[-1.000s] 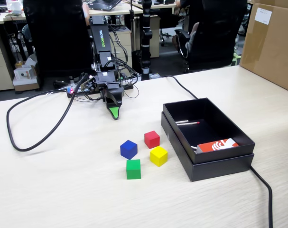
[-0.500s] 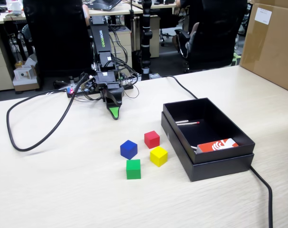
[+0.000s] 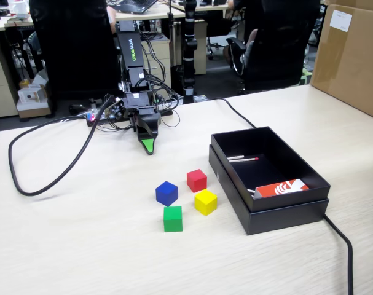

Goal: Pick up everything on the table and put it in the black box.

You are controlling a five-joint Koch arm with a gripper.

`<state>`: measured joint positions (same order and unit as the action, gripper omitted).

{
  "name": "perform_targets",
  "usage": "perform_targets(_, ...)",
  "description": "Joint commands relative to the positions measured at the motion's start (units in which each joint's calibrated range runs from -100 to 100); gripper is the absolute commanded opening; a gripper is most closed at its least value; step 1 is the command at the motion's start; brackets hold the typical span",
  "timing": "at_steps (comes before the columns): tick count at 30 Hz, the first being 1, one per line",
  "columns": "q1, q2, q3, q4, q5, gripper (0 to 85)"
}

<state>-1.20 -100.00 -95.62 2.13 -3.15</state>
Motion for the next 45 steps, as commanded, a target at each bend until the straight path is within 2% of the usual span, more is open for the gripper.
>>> perform_targets(1,0.2,0.0,-1.3,-1.9,-0.1,50.0)
perform_targets(12,0.0,0.2,-0.6,-2.2,1.0,47.2)
perform_targets(21,-1.2,7.8,22.5,-20.1,1.6,47.5)
perform_targets(27,-1.0,32.2,46.4,-30.8,1.6,47.5)
perform_targets(34,1.5,58.2,75.3,-46.8,1.6,44.7)
perform_targets(45,0.9,82.3,94.8,-52.5,1.3,44.8)
